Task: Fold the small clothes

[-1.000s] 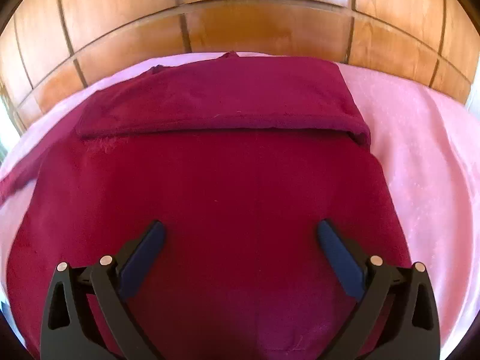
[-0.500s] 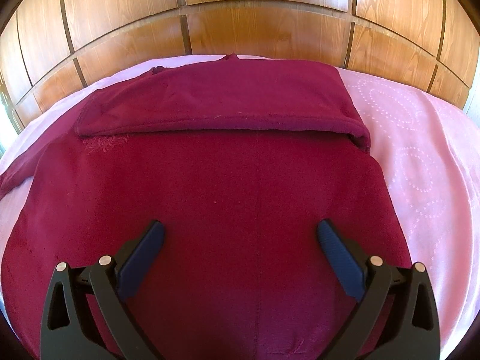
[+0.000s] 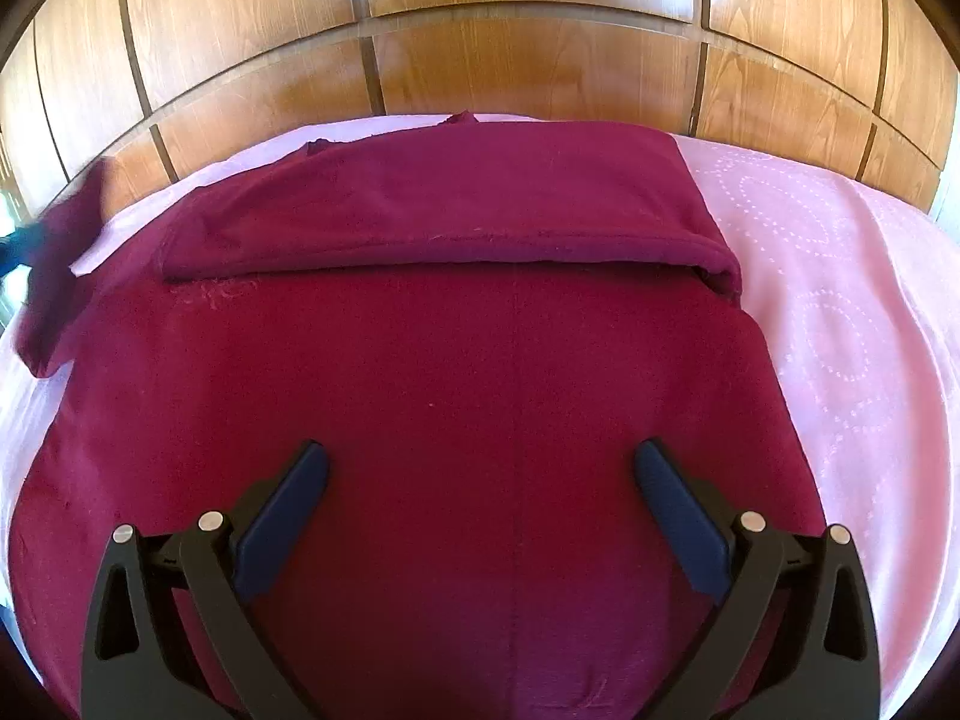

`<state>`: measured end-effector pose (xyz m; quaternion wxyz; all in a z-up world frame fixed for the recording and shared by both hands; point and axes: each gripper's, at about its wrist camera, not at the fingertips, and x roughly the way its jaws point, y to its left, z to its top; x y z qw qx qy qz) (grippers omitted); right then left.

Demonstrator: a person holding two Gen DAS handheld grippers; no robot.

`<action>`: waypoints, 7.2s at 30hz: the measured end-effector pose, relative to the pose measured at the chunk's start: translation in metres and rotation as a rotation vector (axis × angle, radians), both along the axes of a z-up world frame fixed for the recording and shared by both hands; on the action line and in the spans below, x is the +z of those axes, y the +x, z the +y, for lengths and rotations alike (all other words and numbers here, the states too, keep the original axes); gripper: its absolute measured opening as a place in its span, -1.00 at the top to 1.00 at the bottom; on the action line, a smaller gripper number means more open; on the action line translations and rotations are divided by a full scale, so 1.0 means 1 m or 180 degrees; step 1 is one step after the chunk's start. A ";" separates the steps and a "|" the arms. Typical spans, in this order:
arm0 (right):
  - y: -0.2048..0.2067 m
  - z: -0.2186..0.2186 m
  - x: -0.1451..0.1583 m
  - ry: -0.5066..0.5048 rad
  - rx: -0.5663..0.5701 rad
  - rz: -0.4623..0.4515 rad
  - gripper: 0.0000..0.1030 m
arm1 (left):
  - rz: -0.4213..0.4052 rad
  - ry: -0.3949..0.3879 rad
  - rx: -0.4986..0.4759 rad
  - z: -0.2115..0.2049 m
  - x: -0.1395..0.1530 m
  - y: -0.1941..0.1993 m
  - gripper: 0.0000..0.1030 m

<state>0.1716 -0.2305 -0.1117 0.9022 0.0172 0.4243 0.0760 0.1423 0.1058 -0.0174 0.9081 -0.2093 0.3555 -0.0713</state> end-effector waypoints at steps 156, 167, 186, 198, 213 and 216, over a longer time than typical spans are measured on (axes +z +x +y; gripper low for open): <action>-0.161 -0.119 0.009 0.0536 0.0206 0.0944 0.40 | 0.0584 0.0767 -0.0623 -0.042 -0.076 -0.196 0.81; -0.112 -0.117 0.084 0.1427 0.0326 0.0282 0.85 | 0.0044 -0.0124 -0.0696 -0.015 -0.013 -0.157 0.85; -0.015 -0.151 0.052 0.1771 -0.0257 0.0340 -0.74 | 0.0283 -0.0534 0.0138 0.042 -0.032 -0.004 -0.01; -0.038 -0.145 0.012 0.1335 -0.0375 0.0575 0.55 | 0.0544 -0.0294 -0.0280 0.014 -0.078 -0.041 0.69; -0.153 -0.143 0.031 0.1171 0.0059 0.0812 0.65 | 0.0630 -0.0199 -0.0446 0.019 -0.073 -0.177 0.81; -0.172 -0.142 0.024 0.1077 0.0094 0.0966 0.66 | 0.0738 -0.0318 -0.0386 0.020 -0.082 -0.206 0.81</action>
